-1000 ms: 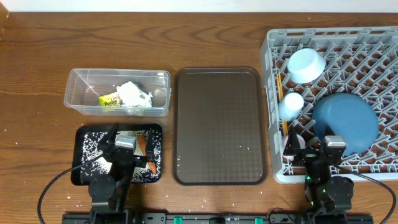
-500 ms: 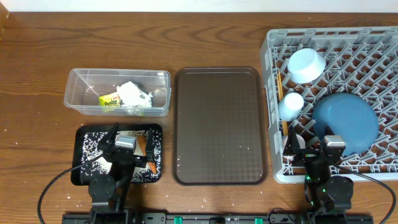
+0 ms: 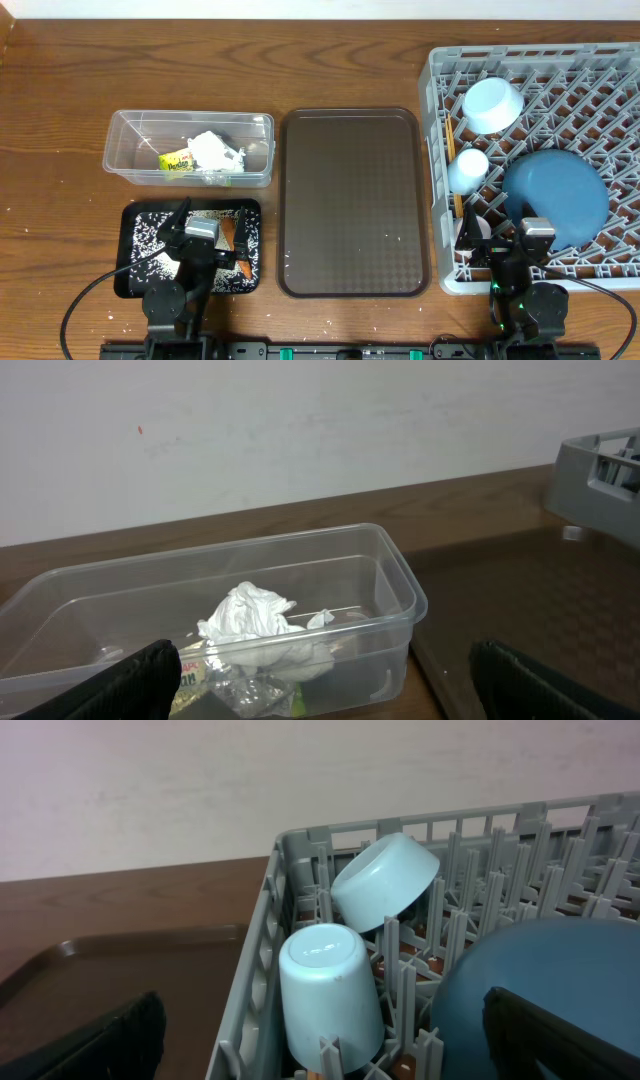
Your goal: Sort waste into correct bins and load items into the dishwasher rack
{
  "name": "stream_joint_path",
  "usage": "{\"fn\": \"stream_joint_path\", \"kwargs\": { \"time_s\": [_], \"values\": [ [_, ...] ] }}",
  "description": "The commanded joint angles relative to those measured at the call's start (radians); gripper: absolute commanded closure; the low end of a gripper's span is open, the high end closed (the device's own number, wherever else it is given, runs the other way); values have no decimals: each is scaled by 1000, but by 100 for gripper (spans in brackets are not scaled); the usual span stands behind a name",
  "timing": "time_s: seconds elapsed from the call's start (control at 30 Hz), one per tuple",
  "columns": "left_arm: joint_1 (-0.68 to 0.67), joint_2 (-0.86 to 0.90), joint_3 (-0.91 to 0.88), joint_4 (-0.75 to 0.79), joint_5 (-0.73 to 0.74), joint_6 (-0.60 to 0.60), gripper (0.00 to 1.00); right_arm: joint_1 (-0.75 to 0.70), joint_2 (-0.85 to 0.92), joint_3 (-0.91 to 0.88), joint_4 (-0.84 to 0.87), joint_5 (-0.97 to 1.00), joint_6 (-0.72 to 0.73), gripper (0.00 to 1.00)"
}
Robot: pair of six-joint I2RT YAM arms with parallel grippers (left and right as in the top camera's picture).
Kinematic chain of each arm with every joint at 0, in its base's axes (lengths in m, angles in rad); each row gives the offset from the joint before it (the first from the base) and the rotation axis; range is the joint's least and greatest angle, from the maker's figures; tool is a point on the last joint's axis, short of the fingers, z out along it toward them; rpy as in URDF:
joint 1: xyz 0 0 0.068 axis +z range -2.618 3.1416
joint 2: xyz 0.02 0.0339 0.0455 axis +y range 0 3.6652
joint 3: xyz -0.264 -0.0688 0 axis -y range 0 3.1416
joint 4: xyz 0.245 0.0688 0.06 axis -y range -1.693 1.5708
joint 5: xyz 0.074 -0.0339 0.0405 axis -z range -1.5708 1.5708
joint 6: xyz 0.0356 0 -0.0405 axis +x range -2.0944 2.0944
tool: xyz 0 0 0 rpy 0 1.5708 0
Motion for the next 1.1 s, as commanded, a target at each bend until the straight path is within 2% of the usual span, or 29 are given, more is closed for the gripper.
{"fn": "stream_joint_path", "kwargs": {
  "time_s": [0.0,0.03,0.17,0.3,0.4,0.9,1.07],
  "values": [
    [-6,-8,-12,-42,17,9,6,11,2,-1,-5,-8,11,1],
    [-6,-8,-12,-42,15,9,6,11,2,-1,-5,-8,11,1],
    [-6,-8,-12,-13,-142,8,6,11,2,-1,-5,-8,11,1],
    [-6,-8,-12,99,-241,8,6,11,2,-1,-5,-8,11,1],
    [-6,-8,-12,144,-256,9,5,11,2,-1,-5,-8,11,1],
    [-6,-8,-12,-63,-342,9,6,11,2,-1,-5,-8,11,1],
    [-6,-8,-12,-61,-337,9,6,11,2,-1,-5,-8,11,1]
  ]
}}
